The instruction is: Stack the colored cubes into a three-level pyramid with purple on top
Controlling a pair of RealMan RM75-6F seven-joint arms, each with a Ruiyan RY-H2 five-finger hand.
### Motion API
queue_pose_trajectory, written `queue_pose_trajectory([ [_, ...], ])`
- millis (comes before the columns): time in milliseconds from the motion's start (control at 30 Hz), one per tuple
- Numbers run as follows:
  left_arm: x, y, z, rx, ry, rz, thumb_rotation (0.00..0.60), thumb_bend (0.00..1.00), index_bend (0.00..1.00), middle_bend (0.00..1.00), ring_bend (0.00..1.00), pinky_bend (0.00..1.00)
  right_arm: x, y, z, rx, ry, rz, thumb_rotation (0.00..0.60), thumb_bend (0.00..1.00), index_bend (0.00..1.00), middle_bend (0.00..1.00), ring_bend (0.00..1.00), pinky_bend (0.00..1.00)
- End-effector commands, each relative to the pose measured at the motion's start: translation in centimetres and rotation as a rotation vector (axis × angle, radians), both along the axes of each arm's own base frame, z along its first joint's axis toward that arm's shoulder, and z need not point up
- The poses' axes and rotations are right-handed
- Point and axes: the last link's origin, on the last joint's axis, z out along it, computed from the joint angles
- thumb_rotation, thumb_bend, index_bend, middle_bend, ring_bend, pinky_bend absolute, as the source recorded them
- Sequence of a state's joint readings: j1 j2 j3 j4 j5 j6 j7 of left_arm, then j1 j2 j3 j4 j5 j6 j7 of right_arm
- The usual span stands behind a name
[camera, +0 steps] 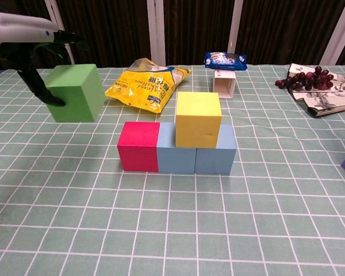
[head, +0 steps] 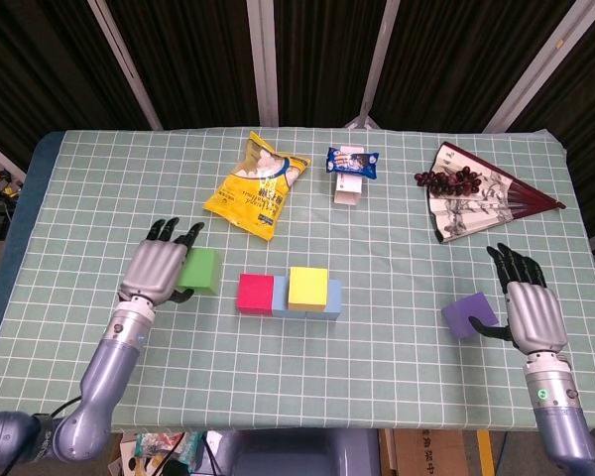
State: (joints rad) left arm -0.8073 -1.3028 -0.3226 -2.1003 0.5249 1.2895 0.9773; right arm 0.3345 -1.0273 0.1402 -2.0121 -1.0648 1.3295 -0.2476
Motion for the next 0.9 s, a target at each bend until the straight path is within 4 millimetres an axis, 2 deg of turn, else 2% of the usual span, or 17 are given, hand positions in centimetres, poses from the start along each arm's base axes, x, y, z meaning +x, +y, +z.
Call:
queue_pose_trajectory([
  [33,2.0,0.1,-1.2,-0.035,0.017,-0.011,0.6,0.3,0.0,0.34,0.05,0.03,0.0,0.0,0.0,0.001,-0.004,-0.002,0.6,0.2,0.0,0.0,0.0,0.0],
  [267,4.2,0.2,-2.7,-0.06,0.04,-0.018,0.6,0.31,0.0,0.34,0.05,0.03,-0.1,-0.1,0.1,0.0,-0.017,-0.005,0.6,0.2,0.0,0.0,0.0,0.0],
  [900,7.4,0.5,-5.5,-0.054,0.052,-0.008,0.6,0.31,0.0,0.36,0.05,0.03,0.2,-0.1,0.3,0.007,-0.04,0.005,0.6,0.2,0.0,0.0,0.0,0.0],
])
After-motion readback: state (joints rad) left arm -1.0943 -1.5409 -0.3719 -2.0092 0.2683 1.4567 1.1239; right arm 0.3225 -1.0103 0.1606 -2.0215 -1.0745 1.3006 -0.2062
